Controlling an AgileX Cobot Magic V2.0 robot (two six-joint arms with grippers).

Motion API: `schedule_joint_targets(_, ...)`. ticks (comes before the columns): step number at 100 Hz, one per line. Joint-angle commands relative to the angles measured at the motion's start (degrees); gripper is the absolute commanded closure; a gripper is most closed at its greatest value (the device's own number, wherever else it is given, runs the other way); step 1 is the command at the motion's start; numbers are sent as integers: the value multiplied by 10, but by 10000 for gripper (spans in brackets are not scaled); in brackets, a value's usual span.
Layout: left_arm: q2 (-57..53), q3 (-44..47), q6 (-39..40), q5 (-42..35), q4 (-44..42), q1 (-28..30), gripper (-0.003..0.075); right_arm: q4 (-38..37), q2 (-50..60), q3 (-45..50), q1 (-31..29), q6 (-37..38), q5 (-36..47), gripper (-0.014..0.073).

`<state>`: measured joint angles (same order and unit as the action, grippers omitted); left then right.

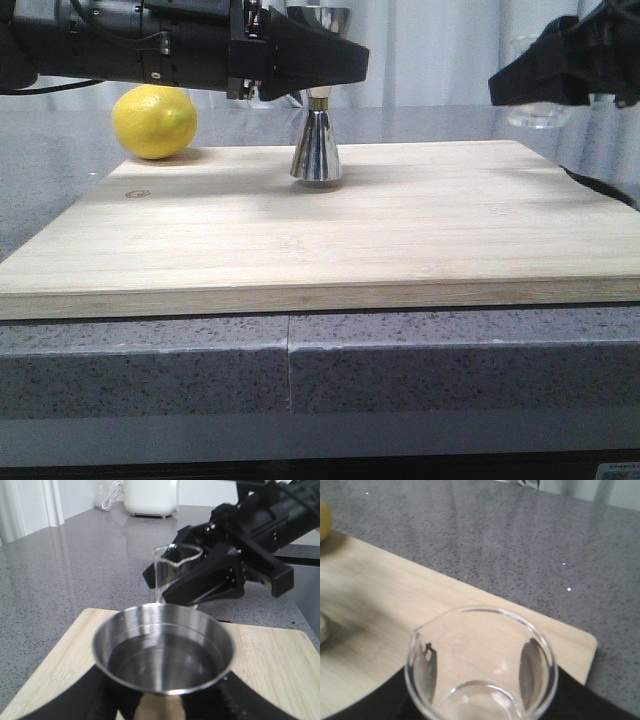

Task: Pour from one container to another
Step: 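Lower the beaker with the right gripper onto the board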

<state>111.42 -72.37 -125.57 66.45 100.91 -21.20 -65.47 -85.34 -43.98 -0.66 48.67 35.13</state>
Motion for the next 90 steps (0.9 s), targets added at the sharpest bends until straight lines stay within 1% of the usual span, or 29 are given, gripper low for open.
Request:
schedule_joint_targets(1,-29,-18,1,64,51,-6,515,15,-1,-13,-5,-24,61,313)
schedule_joint_targets(16,-29,-18,1,64,51,-6,515,17,-32,-13,-5,-53,82,313)
schedule_joint_targets(27,-29,-18,1,64,51,-6,515,18,-51,-15,-5,-58,94,313)
schedule_joint_targets(34,-29,-18,1,64,51,-6,515,30,-62,-18,-5,-74,95,313)
schedule_joint_targets(47,-29,-18,1,64,51,-6,515,31,-82,-30,-5,-74,99,313)
schedule_joint_targets(72,-29,-18,1,64,51,-6,515,31,-83,-33,-5,-74,95,302)
schedule_joint_targets(77,-29,-18,1,64,51,-6,515,31,-83,-33,-5,-74,95,271)
schedule_joint_targets(90,-29,-18,1,64,51,-6,515,31,-82,-33,-5,-73,95,113)
